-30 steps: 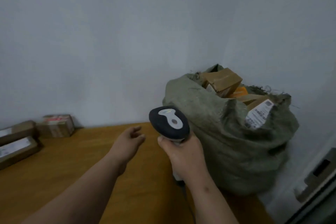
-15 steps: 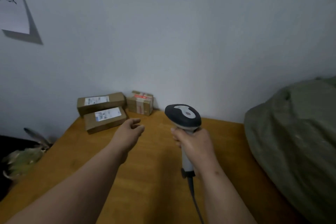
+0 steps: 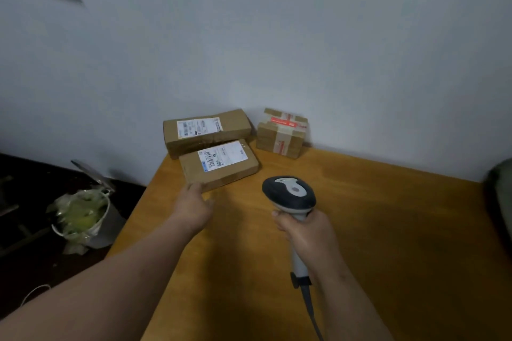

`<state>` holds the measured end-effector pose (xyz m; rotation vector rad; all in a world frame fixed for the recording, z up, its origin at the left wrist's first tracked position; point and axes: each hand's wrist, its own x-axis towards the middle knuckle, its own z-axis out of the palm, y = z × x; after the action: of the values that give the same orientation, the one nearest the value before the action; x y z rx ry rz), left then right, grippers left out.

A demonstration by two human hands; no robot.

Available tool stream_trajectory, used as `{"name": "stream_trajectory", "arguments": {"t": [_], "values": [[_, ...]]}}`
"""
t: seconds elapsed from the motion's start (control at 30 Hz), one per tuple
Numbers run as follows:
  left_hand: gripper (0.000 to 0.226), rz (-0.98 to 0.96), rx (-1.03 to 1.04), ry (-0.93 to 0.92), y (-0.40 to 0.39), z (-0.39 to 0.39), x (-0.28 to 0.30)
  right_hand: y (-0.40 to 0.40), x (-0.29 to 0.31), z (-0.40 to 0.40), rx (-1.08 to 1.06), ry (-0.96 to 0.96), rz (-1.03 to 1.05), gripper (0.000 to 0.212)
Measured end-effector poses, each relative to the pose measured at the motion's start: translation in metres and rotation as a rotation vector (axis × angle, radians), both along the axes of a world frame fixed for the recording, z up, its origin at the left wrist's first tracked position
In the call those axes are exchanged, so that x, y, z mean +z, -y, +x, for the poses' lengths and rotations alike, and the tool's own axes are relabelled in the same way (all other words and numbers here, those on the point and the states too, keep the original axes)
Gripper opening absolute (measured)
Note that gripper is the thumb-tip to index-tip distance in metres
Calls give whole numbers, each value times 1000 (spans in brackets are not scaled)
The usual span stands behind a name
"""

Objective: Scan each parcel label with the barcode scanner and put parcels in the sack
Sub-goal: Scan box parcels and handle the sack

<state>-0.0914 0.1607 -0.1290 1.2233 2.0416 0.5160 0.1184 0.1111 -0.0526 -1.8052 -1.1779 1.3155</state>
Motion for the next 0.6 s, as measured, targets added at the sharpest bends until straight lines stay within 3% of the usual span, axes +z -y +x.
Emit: {"name": "stream_trajectory", "arguments": {"t": [0.27,0.4,0.53,0.6], "values": [[75,-114,-247,-275,-57,-29,-51,-50,-40,-24,22,12,-100,19],[74,-273,-329,-363,-59,-33,-65,-57,-55,-31,46,-2,-150,14],[50,-43,-277,-529,-33,-15,-55,-60,-65,-30,24,-4,-181,14],[38,66,-266,-501,-17,-1,-55,-61,-68,-30,-2,-7,-188,14]]}}
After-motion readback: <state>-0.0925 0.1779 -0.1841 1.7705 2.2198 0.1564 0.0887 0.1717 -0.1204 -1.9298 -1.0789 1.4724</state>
